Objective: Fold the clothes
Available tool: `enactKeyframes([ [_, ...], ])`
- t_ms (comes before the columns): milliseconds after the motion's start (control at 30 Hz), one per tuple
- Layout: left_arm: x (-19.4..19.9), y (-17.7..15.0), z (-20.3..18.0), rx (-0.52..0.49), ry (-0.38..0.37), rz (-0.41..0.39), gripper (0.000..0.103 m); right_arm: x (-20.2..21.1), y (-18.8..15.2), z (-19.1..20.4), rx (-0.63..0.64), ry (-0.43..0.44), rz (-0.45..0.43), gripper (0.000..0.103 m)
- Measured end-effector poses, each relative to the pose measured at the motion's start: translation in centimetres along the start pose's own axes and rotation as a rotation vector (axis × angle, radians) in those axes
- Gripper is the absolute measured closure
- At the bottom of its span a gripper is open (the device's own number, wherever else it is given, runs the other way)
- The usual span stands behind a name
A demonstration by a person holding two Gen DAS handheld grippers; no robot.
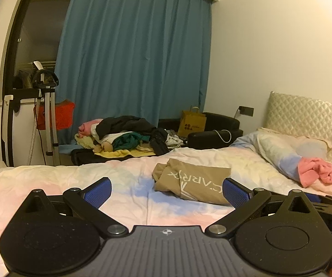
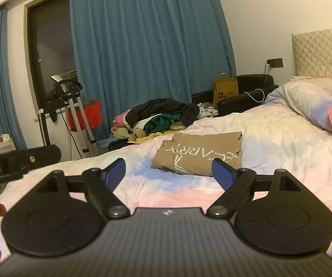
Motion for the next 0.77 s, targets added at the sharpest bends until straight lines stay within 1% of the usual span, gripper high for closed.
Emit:
enactKeyframes([
  [167, -0.5, -0.6, 0.5, 0.005, 0.003, 0.016, 0.0, 0.1, -0.2, 0.3, 0.011, -0.005, -0.003, 0.02],
  [433, -0.1, -1.1, -0.3, -0.018, 0.002, 0.009, 0.0, 0.1, -0.8, 0.7, 0.022, -0.021, -0.002, 0.02],
  [700, 0.2, -1.9, -0.4, -0.009, 0.038, 0.012, 0.0, 0.1, -0.7, 0.6, 0.011, -0.015, 0.024, 0.02],
  [767, 0.4, -2.0, -0.4, -0.011, 0.036, 0.016, 0.0, 0.2, -0.7, 0.6, 0.007, -0.011, 0.03, 0.02],
])
Point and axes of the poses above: each gripper's, at about its wrist camera, not at the fingertips, and x roughly against the way its jaws point, z to its left, y to its top, the point moved 3 cm from there along -x, roughly the way its jaws point, and after that the axes turned 9 degrees about z, right-handed, at the moved point
